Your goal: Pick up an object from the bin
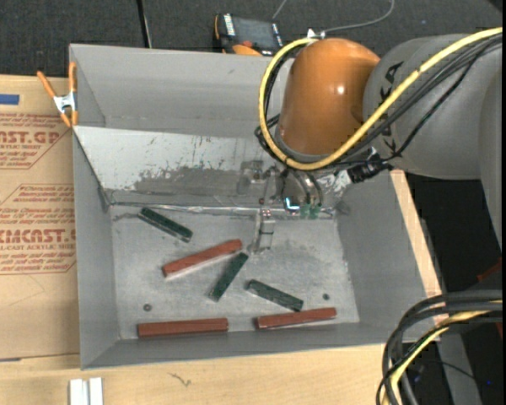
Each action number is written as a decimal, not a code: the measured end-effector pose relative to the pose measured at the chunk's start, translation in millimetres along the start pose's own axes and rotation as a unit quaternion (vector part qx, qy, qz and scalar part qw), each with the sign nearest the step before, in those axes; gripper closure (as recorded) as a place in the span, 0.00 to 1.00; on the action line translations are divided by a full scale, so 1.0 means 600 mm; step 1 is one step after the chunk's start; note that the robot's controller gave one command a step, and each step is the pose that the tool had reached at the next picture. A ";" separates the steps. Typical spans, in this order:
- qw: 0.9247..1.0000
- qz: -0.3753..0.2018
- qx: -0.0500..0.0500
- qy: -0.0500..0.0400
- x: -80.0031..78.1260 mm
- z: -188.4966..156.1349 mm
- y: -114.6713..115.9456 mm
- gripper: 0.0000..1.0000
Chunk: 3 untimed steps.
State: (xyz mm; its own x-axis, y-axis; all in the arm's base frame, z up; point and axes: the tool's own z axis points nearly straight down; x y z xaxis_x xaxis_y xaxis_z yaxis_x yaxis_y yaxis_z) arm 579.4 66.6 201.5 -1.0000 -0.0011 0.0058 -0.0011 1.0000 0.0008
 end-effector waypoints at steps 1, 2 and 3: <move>0.987 -0.162 0.000 -0.005 0.047 0.220 0.101 0.00; 0.986 -0.167 0.001 -0.005 0.059 0.167 0.094 0.00; 0.984 -0.176 0.000 -0.004 0.039 0.170 0.108 0.00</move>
Offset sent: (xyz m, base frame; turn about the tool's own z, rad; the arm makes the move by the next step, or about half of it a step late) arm -0.0297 0.0591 -0.1315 -0.3242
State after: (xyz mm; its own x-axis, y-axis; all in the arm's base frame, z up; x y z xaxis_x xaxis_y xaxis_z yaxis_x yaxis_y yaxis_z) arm 555.4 131.8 99.9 -0.9376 -0.3478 -0.0033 -0.3478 0.9376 0.0004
